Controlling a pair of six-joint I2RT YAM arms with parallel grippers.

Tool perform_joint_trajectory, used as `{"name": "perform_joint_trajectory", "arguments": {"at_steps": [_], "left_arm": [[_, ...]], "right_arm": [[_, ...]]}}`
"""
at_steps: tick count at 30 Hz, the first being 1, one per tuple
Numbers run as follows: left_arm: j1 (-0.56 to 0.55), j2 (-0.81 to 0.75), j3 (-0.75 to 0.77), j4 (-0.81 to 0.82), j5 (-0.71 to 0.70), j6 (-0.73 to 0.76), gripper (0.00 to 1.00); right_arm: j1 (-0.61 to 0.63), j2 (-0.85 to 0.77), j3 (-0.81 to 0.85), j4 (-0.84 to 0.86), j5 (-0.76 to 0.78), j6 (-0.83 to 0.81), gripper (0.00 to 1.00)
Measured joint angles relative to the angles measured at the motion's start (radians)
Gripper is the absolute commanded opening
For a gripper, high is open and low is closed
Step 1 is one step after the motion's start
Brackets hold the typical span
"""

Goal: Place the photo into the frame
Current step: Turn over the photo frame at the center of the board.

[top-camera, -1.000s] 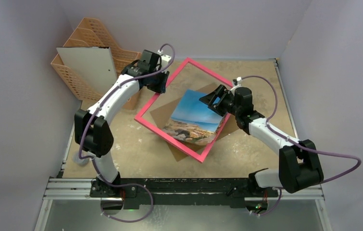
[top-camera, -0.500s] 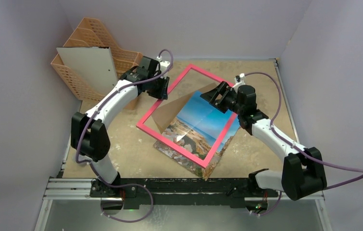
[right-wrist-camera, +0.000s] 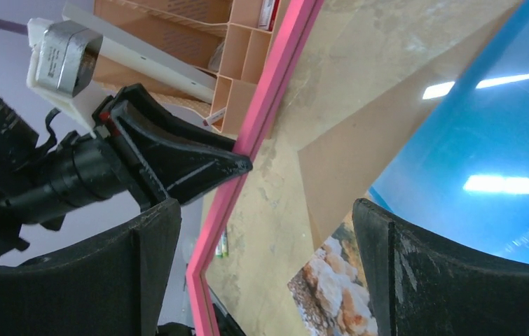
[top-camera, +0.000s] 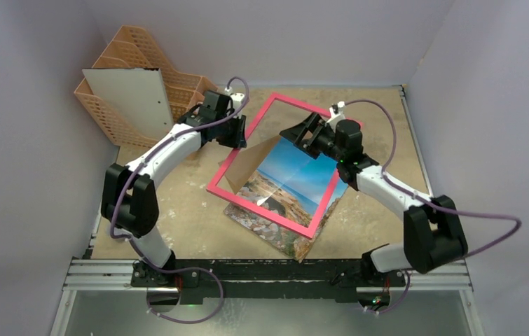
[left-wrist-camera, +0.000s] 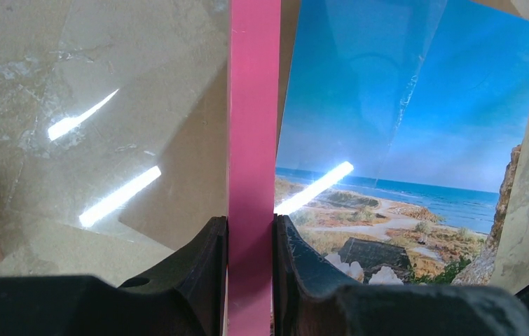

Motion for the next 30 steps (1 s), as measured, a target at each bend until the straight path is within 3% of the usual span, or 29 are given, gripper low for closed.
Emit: {"name": "perform_joint_trajectory", "arguments": {"at_steps": [11, 21, 25, 30], "left_arm": [[-0.002, -0.064, -0.087, 0.079, 0.005, -0.045, 0.0], [-0.005, -0.092, -0.119, 0.099, 0.018, -0.045, 0.0], [-0.005, -0.094, -0.12, 0.106, 0.022, -0.045, 0.0], [-0.005, -0.105, -0.12, 0.108, 0.032, -0.045, 0.0]], "right_arm": [[0.11, 0.377, 0.302, 0.052, 0.06, 0.109, 0.9], [0.161, 0.553, 0.518, -0.04, 0.132, 0.127, 0.82], [0.171, 0.591, 0.554, -0.073, 0.139, 0.129, 0.67], [0.172, 0.601, 0.555, -0.054, 0.127, 0.138, 0.37]]}}
